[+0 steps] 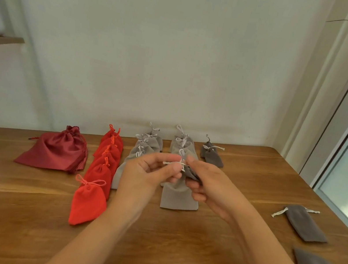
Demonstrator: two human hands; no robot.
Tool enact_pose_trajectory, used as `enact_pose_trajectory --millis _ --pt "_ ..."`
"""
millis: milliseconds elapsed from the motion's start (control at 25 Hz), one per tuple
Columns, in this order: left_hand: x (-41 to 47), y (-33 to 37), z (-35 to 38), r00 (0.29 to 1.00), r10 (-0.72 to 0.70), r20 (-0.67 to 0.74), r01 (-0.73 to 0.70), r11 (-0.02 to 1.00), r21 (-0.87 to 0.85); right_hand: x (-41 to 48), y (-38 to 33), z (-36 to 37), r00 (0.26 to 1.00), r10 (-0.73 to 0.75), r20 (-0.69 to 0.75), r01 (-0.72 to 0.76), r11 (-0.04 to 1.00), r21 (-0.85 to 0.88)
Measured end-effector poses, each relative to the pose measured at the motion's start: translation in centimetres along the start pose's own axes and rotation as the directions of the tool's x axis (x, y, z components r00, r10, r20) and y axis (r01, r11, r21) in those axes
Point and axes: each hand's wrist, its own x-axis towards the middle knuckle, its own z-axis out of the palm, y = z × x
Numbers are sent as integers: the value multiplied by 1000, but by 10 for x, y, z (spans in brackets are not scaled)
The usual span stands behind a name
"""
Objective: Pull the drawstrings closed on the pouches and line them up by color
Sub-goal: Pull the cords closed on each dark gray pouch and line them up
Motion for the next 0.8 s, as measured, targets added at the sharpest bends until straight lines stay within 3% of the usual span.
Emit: enact_pose_trajectory --millis 120,200,280,360,440,560,680,800 --pt "6 0 -10 995 -98 -29 91 979 -184 -4 -2 -5 995 0 98 -1 1000 7" --pt "8 0 -13 992 -125 -28 116 971 -209 -6 -2 -8 988 -14 154 -6 992 129" --pt "10 0 -15 988 -145 -61 129 969 -213 -7 -1 -12 982 -58 182 35 991 129" --pt "12 1 -19 982 -153 -108 138 982 -131 -8 0 -14 987 -127 96 133 989 -61" --pt "13 2 -24 985 -113 -128 126 988 94 -9 -1 -14 978 -202 -48 176 929 -327" --pt "18 3 -39 989 -37 -142 88 923 375 -13 -3 -19 933 -324 -154 118 681 -723" --pt "24 6 -52 977 6 -212 96 877 471 -15 -6 -26 906 -396 -150 137 608 -782" --pt "25 4 -54 961 -56 -270 158 914 374 -16 -6 -25 914 -383 -135 159 643 -749"
